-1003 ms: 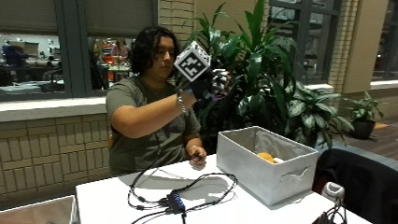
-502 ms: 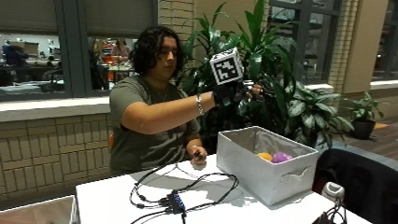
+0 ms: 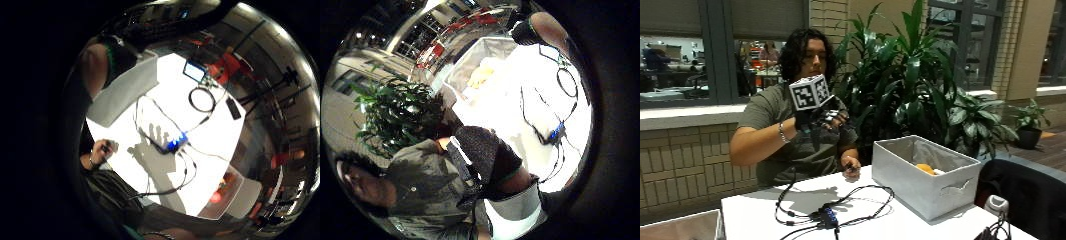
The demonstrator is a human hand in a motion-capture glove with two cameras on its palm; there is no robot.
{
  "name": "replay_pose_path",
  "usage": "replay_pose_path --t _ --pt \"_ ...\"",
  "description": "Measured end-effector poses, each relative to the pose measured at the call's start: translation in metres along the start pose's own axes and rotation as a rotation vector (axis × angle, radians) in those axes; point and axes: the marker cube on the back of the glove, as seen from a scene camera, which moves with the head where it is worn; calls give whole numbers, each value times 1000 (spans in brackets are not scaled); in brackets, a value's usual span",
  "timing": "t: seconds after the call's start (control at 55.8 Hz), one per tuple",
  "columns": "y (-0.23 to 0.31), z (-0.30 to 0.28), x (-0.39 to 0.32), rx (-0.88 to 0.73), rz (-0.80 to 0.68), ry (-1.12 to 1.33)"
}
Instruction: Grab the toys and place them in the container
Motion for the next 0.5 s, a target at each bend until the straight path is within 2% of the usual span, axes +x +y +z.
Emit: replay_pose_path --t 0.269,0.502 --pt "102 21 41 -52 177 61" --pt "160 31 57 6 338 48"
